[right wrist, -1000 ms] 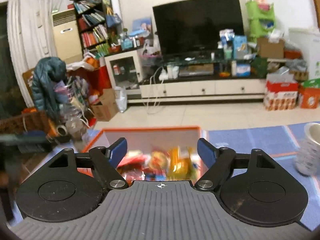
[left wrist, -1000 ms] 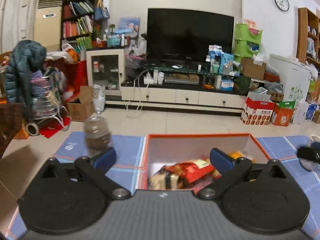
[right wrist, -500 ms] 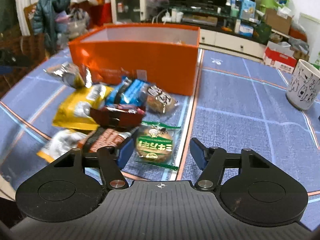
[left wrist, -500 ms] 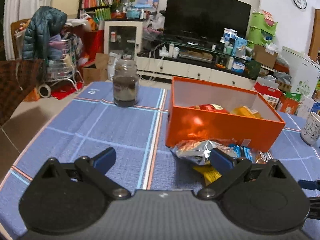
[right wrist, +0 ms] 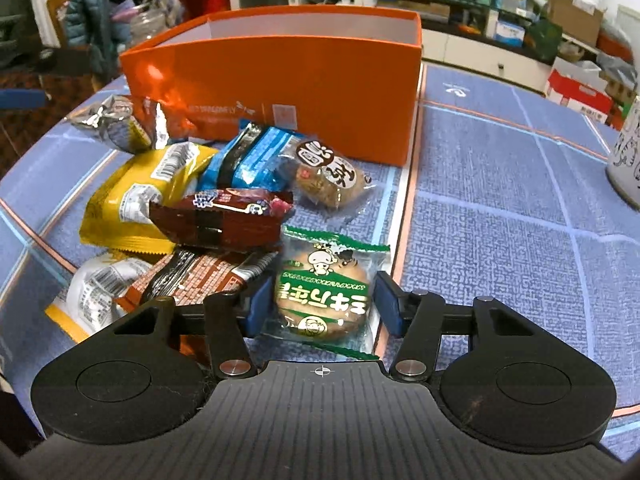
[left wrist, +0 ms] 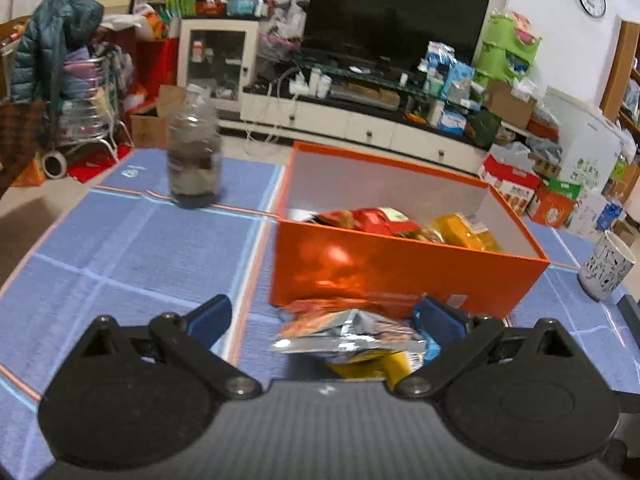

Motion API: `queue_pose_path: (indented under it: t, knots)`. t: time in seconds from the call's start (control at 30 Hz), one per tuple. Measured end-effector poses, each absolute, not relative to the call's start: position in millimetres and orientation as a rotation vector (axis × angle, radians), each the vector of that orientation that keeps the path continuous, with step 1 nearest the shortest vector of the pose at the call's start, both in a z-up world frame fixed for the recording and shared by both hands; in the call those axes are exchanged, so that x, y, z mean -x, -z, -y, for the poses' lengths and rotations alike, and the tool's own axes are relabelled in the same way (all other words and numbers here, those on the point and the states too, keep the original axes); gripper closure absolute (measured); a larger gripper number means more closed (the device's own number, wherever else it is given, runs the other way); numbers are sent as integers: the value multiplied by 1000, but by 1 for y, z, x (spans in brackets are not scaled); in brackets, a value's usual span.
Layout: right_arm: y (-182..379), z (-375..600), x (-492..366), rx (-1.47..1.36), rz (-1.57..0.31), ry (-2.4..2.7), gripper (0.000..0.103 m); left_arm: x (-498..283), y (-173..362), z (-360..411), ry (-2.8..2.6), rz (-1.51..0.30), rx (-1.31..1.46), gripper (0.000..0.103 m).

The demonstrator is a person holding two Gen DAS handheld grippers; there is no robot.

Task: Organize snacks
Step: 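Grasp the silver snack bag with the left tool while the right grasps the green-labelled bun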

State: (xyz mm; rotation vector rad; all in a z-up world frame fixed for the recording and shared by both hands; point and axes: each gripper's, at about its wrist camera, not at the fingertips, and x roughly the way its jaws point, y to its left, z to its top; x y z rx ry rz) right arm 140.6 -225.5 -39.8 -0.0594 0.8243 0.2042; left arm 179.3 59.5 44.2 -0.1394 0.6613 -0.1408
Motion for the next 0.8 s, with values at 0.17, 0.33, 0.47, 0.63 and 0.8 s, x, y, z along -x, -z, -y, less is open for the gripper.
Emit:
queue_pose_path:
  t: [0.17, 0.33, 0.47, 0.63, 0.8]
  knots:
    - [41, 225, -135, 72, -810, -205, 57, -188, -29, -37, 130, -661, 67, 3]
    - [40, 228, -137, 45, -821, -208, 55, -191, -6, -26, 146, -645, -2, 3]
    - [40, 229, -137, 34, -823, -211, 55, -195, 4, -20, 125, -641, -54, 3]
    - [39, 229, -136, 28, -825, -213, 55, -197, 6, -23, 116, -625, -46, 8]
    - [39, 231, -137, 25, -830, -219, 55, -190, -6, -21, 132, -624, -51, 44]
